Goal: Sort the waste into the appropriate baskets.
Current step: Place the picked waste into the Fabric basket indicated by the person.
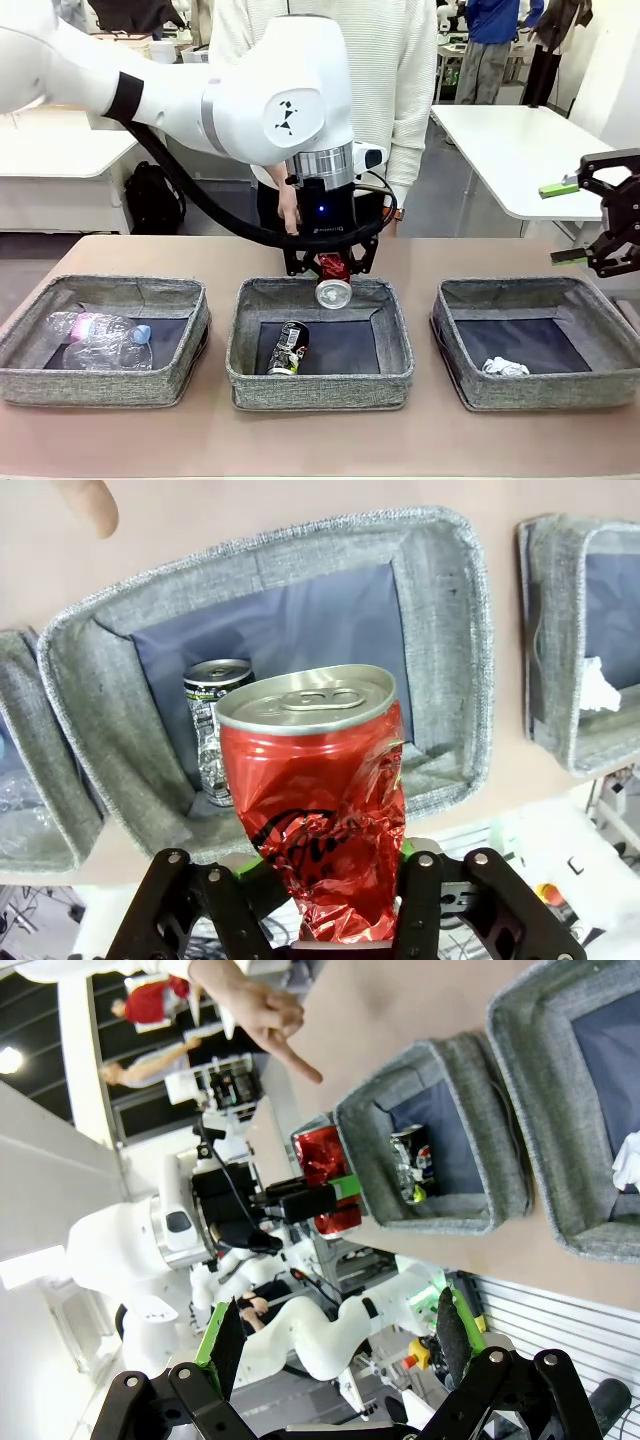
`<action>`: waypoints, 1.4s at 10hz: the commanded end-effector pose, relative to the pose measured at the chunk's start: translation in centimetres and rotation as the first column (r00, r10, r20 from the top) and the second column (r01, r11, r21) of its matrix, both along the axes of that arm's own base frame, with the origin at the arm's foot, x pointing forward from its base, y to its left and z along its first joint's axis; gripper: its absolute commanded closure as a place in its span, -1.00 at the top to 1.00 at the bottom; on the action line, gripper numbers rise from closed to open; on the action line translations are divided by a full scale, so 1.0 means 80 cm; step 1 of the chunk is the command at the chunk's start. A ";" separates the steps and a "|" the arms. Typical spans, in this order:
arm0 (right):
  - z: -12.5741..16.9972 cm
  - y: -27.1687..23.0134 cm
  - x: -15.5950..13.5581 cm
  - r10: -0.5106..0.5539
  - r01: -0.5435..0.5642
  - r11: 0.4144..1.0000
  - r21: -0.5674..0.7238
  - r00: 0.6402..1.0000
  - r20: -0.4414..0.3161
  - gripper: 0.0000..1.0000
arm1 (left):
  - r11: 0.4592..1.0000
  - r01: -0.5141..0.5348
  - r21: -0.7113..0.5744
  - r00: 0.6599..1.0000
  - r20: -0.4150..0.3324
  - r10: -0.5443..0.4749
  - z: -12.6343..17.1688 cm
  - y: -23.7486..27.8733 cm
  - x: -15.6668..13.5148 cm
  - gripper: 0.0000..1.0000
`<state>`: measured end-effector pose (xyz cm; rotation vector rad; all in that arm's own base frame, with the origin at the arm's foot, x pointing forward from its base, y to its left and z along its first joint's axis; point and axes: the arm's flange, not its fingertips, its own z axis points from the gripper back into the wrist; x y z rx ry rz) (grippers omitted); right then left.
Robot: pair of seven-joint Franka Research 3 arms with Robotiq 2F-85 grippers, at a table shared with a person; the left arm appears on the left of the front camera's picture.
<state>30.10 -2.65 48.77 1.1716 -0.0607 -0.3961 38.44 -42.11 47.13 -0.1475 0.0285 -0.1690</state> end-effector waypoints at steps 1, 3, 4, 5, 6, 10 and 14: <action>0.004 0.002 0.001 -0.007 0.007 1.000 0.022 1.000 -0.011 1.00 | 1.000 -0.024 0.009 0.999 0.029 0.024 0.004 0.003 -0.002 0.64; 0.004 0.002 0.001 -0.007 0.007 1.000 0.022 1.000 -0.011 1.00 | 1.000 -0.030 -0.003 0.999 0.032 0.030 0.007 0.004 -0.002 1.00; 0.004 0.002 0.001 -0.007 0.007 1.000 0.022 1.000 -0.011 1.00 | 0.999 -0.032 -0.001 0.999 0.037 0.032 0.008 0.004 -0.002 1.00; 0.004 0.002 0.001 -0.007 0.007 1.000 0.022 1.000 -0.011 1.00 | 1.000 -0.031 -0.005 0.999 0.039 0.031 0.009 0.005 -0.002 1.00; 0.004 0.002 0.001 -0.007 0.007 1.000 0.022 1.000 -0.011 1.00 | 0.999 -0.034 -0.009 0.999 0.040 0.034 0.010 0.005 -0.002 1.00; 0.004 0.002 0.001 -0.007 0.007 1.000 0.022 1.000 -0.011 1.00 | 0.999 0.020 -0.050 1.000 0.009 -0.019 0.026 0.014 -0.003 1.00; 0.004 0.002 0.001 -0.007 0.007 1.000 0.022 1.000 -0.011 1.00 | 0.907 0.100 -0.409 0.990 -0.051 -0.132 0.134 0.157 0.002 1.00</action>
